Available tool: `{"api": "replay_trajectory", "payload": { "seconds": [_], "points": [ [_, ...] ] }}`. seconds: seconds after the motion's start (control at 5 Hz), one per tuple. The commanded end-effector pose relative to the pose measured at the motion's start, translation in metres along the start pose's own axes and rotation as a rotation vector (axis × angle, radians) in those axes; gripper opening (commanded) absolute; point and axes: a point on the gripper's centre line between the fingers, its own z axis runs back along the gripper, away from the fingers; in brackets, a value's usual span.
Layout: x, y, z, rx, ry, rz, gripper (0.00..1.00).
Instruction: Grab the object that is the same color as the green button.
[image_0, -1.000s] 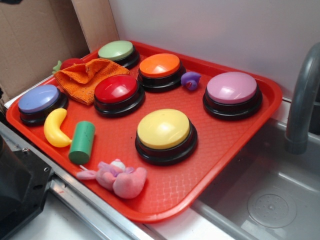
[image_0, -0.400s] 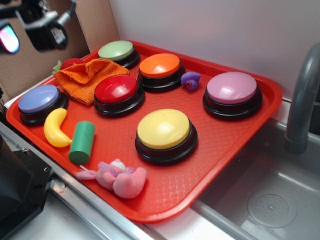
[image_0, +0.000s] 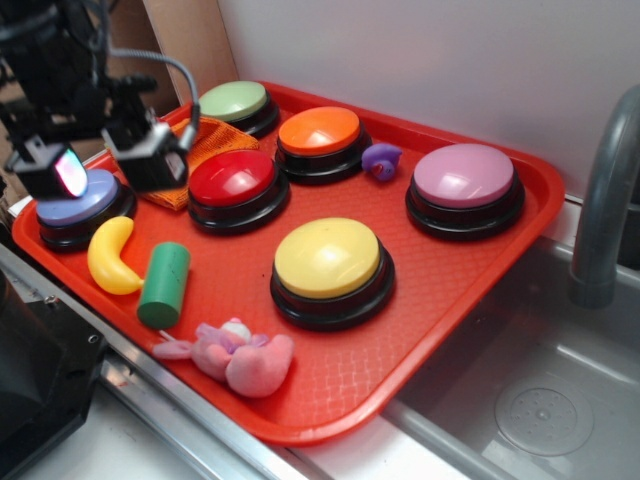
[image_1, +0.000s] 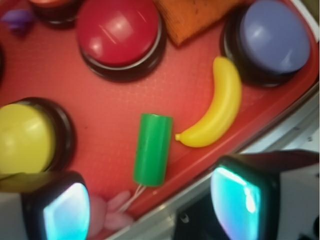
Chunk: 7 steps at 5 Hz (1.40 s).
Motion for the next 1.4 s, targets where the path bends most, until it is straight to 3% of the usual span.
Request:
{"api": "replay_trajectory", "payload": {
  "seconds": [0.0, 0.4, 0.8, 1.0, 1.2],
  "points": [
    [0.011, 0.005, -0.050, 0.010, -0.014, 0.067, 1.00],
    [0.005, -0.007, -0.081, 0.036, 0.026, 0.043, 1.00],
    [0.003, -0.010, -0.089, 0.057, 0.020, 0.049, 1.00],
    [0.007, -0.007, -0.081, 0.043, 0.003, 0.043, 0.00],
    [0.017, -0.008, -0.062, 0.033, -0.023, 0.009, 0.00]
  ]
}}
